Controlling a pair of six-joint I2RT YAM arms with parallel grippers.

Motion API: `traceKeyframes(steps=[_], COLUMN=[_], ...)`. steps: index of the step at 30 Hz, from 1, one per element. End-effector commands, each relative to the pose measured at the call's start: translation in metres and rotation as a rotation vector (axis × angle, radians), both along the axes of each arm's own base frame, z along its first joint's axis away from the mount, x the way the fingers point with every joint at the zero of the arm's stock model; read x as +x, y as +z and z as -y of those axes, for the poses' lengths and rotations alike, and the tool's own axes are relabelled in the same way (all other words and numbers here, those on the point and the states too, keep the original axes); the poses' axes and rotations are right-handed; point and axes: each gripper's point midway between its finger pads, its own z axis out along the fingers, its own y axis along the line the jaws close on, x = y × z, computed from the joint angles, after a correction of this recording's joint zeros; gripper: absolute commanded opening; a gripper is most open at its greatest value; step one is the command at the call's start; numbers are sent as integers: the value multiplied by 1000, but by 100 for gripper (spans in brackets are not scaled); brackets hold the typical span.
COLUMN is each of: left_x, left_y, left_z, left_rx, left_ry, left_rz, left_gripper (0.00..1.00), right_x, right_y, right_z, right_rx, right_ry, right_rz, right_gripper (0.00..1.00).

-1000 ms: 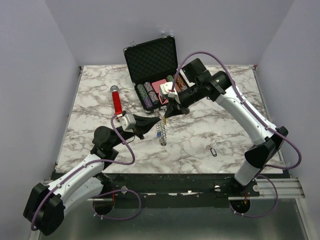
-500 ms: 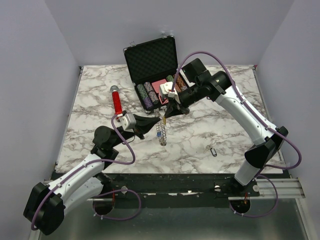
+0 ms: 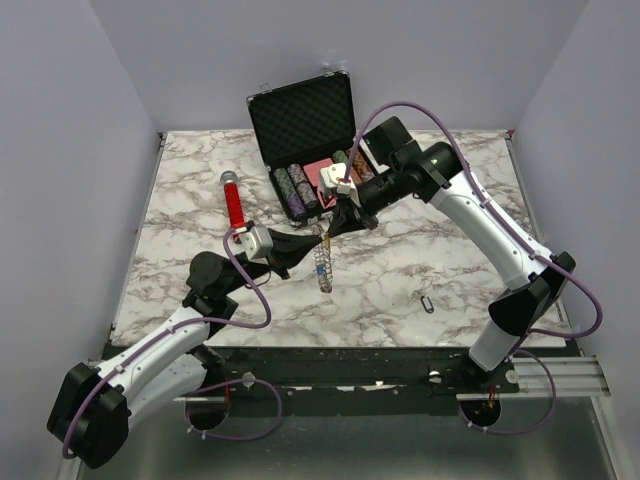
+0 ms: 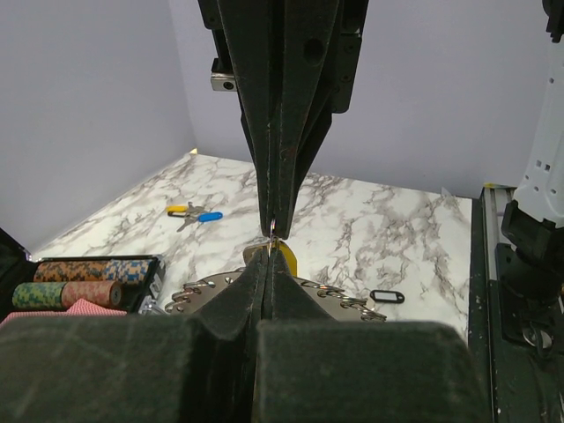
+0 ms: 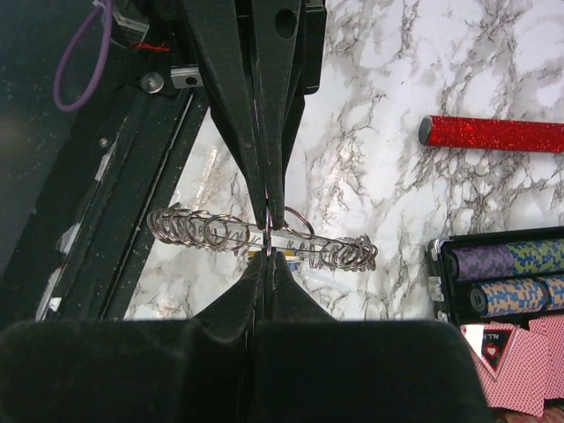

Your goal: Put the keys on the keyring

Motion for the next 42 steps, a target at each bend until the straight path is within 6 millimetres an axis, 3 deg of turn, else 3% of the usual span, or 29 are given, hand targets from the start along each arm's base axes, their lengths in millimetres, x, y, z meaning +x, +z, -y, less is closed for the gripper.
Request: traceKeyframes(steps=[1,11,16,24,36,42], left_x=[-6,-8,-7,-6,-14,-14], left_y=[15,13,11,8,16,17], left_z=[0,3,1,-3,-7,-7], left_rx=[-32,-15,6,73,61,43], left_ry=[-19,-37,-22,11,7,2], left_rz=[57,62,81,139,198,193], left_gripper=[0,0,0,0,0,0], right_x=[-7,-20,4,14,-15,-15], right_y=[7,12,10,9,3,4], right_z=[-6,-4,-5,2,10,8], right_rx=[33,59,16,1,19,27], right_ry=[29,86,-39,-106,41,54], right_rz=[-27,-42,10,14,-28,-29], right_gripper=[0,1,1,1,1,1])
